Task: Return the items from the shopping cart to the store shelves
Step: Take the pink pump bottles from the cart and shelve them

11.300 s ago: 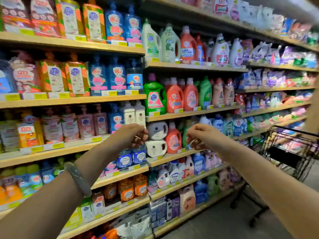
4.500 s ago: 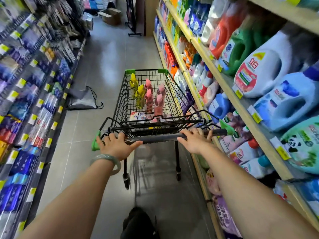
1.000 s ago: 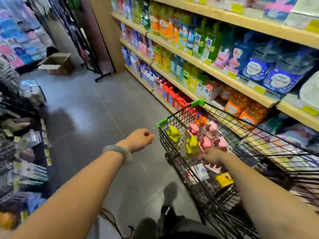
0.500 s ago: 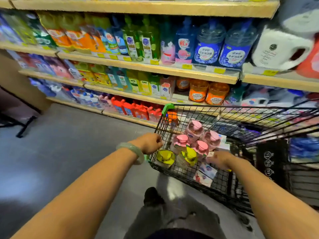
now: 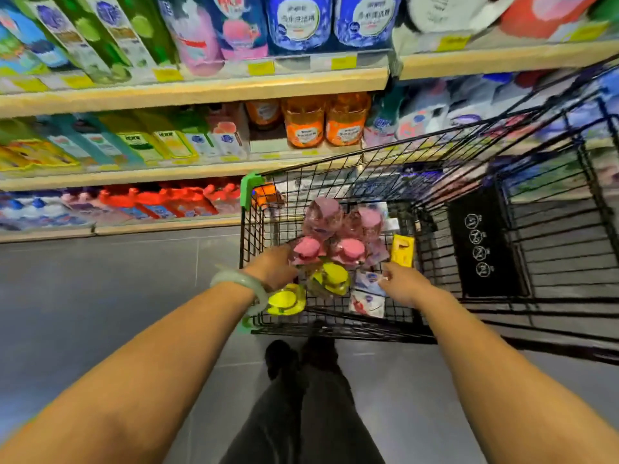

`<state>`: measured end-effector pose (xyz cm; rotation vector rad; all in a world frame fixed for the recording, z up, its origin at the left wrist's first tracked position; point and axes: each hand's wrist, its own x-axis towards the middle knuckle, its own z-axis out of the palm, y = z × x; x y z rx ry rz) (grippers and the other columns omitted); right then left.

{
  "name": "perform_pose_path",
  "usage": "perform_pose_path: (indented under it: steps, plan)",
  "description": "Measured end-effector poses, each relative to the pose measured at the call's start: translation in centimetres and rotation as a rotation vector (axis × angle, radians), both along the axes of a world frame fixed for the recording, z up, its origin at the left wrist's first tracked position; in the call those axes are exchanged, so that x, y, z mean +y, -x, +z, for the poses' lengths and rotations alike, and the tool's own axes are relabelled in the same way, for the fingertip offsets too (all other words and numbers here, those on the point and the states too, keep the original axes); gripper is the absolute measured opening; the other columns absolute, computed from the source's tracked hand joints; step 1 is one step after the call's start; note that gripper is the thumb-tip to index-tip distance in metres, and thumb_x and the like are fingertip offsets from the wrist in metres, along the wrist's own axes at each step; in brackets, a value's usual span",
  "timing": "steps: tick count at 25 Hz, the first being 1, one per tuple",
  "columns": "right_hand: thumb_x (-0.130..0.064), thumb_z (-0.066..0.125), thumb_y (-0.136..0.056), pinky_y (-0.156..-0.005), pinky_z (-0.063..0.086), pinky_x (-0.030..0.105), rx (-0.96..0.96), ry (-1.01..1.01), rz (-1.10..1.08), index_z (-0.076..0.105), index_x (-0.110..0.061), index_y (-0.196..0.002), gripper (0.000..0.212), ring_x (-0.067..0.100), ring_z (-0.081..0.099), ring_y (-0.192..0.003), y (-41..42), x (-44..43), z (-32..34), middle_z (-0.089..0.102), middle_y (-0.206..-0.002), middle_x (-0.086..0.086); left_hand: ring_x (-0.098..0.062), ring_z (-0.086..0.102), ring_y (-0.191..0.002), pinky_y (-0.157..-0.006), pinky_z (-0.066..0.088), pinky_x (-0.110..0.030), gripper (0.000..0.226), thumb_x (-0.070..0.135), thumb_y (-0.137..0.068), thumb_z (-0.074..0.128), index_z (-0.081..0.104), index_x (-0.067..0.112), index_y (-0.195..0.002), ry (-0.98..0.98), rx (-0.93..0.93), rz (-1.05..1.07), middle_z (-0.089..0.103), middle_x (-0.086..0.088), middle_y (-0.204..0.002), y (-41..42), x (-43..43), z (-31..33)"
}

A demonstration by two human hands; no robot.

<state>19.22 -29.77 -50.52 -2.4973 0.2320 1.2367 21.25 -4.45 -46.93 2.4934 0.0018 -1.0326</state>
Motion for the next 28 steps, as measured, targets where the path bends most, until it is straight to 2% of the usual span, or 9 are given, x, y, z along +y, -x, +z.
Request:
perform_pose_path:
  steps: [2, 5, 9, 12, 16, 20, 23, 25, 28]
  plan:
    - [-0.028, 0.046, -0.098, -0.084, 0.041, 0.034, -0.013, -0.035, -0.072, 0.038, -0.01, -0.138, 0.045, 0.031, 0.049, -0.114, -1.4, 0.1, -2.3, 0.044, -0.142, 0.016, -0.03, 0.054, -0.115, -0.091, 0.043, -0.035, 0.047, 0.034, -0.091, 0.057, 0.047, 0.007, -0.128, -0.04, -0.024, 0.053, 0.055, -0.014, -0.127, -1.2, 0.2, -3.1]
    - [-0.015, 0.056, -0.093, -0.106, 0.039, 0.041, -0.091, -0.121, -0.117, 0.026, -0.016, -0.148, 0.063, 0.033, 0.039, -0.134, -3.6, 0.7, -6.4, 0.032, -0.152, 0.011, -0.034, 0.051, -0.121, -0.1, 0.043, -0.041, 0.055, 0.024, -0.088, 0.06, 0.037, 0.007, -0.135, -0.121, -0.014, 0.086, 0.05, -0.017, -0.134, -3.3, 1.1, -8.4]
    - [0.001, 0.064, -0.079, -0.105, 0.035, 0.032, -0.107, -0.237, -0.175, 0.034, -0.02, -0.144, 0.075, 0.03, 0.04, -0.134, -5.4, 1.7, -11.5, 0.037, -0.147, 0.009, -0.033, 0.048, -0.125, -0.101, 0.04, -0.041, 0.065, 0.02, -0.085, 0.064, 0.032, 0.016, -0.142, -0.177, 0.052, 0.023, 0.046, -0.014, -0.138, -5.1, 0.9, -14.2]
    - [-0.006, 0.077, -0.072, -0.108, 0.034, 0.031, -0.138, -0.278, -0.266, 0.032, -0.024, -0.146, 0.088, 0.026, 0.038, -0.134, -5.4, 2.0, -13.4, 0.03, -0.15, 0.007, -0.034, 0.05, -0.122, -0.1, 0.044, -0.045, 0.08, 0.026, -0.076, 0.072, 0.028, 0.021, -0.142, -0.092, 0.077, 0.032, 0.045, -0.014, -0.134, -4.5, 0.9, -16.7]
    - [-0.018, 0.087, -0.06, -0.103, 0.045, 0.043, -0.215, -0.349, -0.327, 0.038, -0.033, -0.14, 0.095, 0.024, 0.05, -0.123, -5.0, 2.3, -14.7, 0.036, -0.146, 0.001, -0.036, 0.032, -0.135, -0.112, 0.031, -0.047, 0.111, 0.034, -0.063, 0.085, 0.018, 0.01, -0.148, 0.093, -0.055, 0.082, 0.027, -0.018, -0.147, -3.6, 0.4, -18.3]
    - [-0.02, 0.087, -0.06, -0.094, 0.051, 0.037, -0.26, -0.391, -0.389, 0.04, -0.046, -0.126, 0.086, 0.016, 0.06, -0.106, -5.0, 2.9, -16.1, 0.056, -0.121, -0.011, -0.029, 0.03, -0.139, -0.112, 0.032, -0.044, 0.1, 0.047, -0.069, 0.076, 0.023, 0.011, -0.146, 0.186, -0.144, 0.053, 0.027, -0.014, -0.149, -3.7, -0.1, -19.0]
    - [-0.013, 0.084, -0.064, -0.086, 0.05, 0.021, -0.232, -0.384, -0.377, 0.045, -0.033, -0.126, 0.076, 0.011, 0.061, -0.099, -5.4, 2.8, -16.6, 0.06, -0.112, -0.009, -0.03, 0.048, -0.121, -0.098, 0.044, -0.043, 0.087, 0.047, -0.072, 0.073, 0.03, 0.012, -0.14, 0.148, -0.126, 0.034, 0.041, -0.012, -0.134, -4.1, -0.2, -18.6]
    - [-0.03, 0.084, -0.06, -0.083, 0.051, 0.027, -0.258, -0.261, -0.31, 0.048, -0.035, -0.124, 0.074, 0.015, 0.061, -0.099, -5.7, 3.2, -16.1, 0.061, -0.118, -0.007, -0.031, 0.055, -0.112, -0.091, 0.049, -0.044, 0.078, 0.048, -0.072, 0.072, 0.037, 0.014, -0.133, 0.123, -0.116, 0.043, 0.049, -0.012, -0.125, -4.5, -0.3, -18.1]
    - [-0.06, 0.079, -0.047, -0.078, 0.058, 0.04, -0.298, -0.15, -0.284, 0.05, -0.034, -0.118, 0.081, 0.021, 0.067, -0.095, -5.8, 4.0, -14.7, 0.068, -0.11, -0.008, -0.033, 0.06, -0.104, -0.084, 0.052, -0.046, 0.072, 0.051, -0.071, 0.071, 0.041, 0.016, -0.125, 0.075, -0.15, 0.007, 0.056, -0.011, -0.116, -4.0, 0.0, -17.0]
